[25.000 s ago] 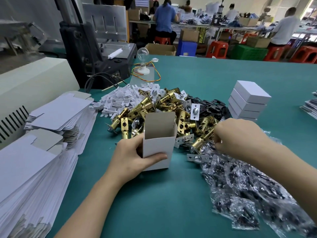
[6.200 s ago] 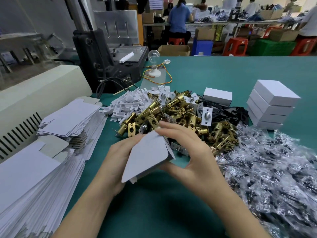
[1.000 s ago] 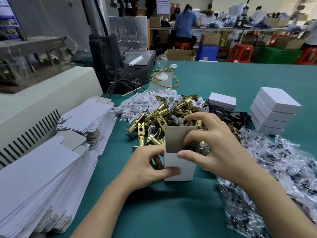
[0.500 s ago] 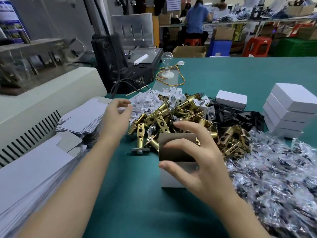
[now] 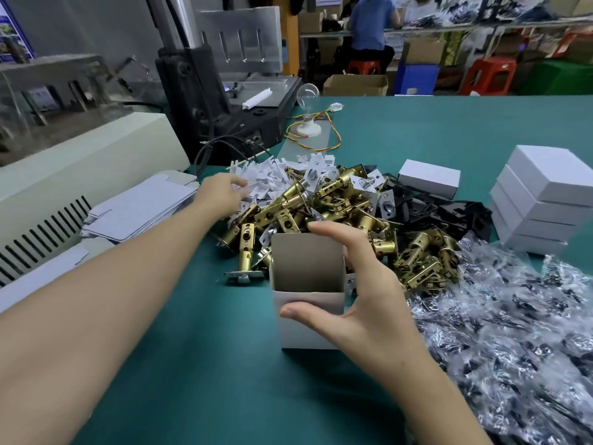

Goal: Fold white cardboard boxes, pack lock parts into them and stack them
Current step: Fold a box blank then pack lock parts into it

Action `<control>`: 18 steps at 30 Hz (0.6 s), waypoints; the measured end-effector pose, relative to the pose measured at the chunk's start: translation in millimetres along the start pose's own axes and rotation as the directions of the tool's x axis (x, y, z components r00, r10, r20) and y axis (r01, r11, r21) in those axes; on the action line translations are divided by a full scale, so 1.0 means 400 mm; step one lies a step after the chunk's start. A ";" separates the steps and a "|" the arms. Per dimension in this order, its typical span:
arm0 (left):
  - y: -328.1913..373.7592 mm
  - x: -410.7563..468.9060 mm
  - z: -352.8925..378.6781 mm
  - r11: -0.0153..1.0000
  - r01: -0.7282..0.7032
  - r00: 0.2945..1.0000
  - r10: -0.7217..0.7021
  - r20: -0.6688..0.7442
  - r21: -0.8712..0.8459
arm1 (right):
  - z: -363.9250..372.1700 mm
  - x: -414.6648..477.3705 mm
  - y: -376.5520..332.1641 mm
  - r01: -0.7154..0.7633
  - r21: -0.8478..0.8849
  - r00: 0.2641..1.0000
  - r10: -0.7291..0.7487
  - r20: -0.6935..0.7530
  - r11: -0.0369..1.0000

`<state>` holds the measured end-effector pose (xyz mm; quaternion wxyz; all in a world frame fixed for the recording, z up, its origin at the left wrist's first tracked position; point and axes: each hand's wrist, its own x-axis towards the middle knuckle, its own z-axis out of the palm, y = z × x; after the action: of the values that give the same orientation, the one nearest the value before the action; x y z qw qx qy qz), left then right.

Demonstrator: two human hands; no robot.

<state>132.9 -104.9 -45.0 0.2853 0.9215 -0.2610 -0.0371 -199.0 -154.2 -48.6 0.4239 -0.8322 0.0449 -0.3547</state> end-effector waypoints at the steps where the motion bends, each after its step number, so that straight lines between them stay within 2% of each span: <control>1: -0.004 -0.002 -0.006 0.999 0.001 1.000 -0.001 -0.016 -0.039 | -0.003 0.000 0.001 -0.018 0.005 1.000 0.018 0.022 1.000; 3: -0.007 -0.009 -0.020 0.997 -0.020 0.998 0.016 -0.062 -0.070 | -0.006 0.000 0.005 -0.036 0.017 0.998 0.035 0.047 0.999; 9: 0.013 -0.038 -0.038 0.982 -0.141 0.974 0.160 -0.161 0.123 | -0.009 0.003 0.007 -0.056 0.018 0.997 0.055 0.056 0.998; 13: 0.033 -0.067 -0.039 0.971 -0.238 0.938 0.239 -0.253 0.033 | -0.010 0.005 0.004 -0.057 0.018 0.997 0.056 0.054 0.998; 16: 0.045 -0.097 -0.042 0.960 -0.278 0.924 0.277 -0.264 0.035 | -0.008 0.008 0.002 -0.052 0.016 0.998 0.051 0.042 0.999; 18: 0.047 -0.127 -0.048 0.954 -0.296 0.921 0.274 -0.278 -0.040 | -0.009 0.009 0.003 -0.068 0.037 0.997 0.066 0.043 0.997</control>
<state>84.9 -82.7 -22.7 0.3576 0.8577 -0.3493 0.1201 -198.4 -158.6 -46.1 0.4523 -0.8290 0.0571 -0.3239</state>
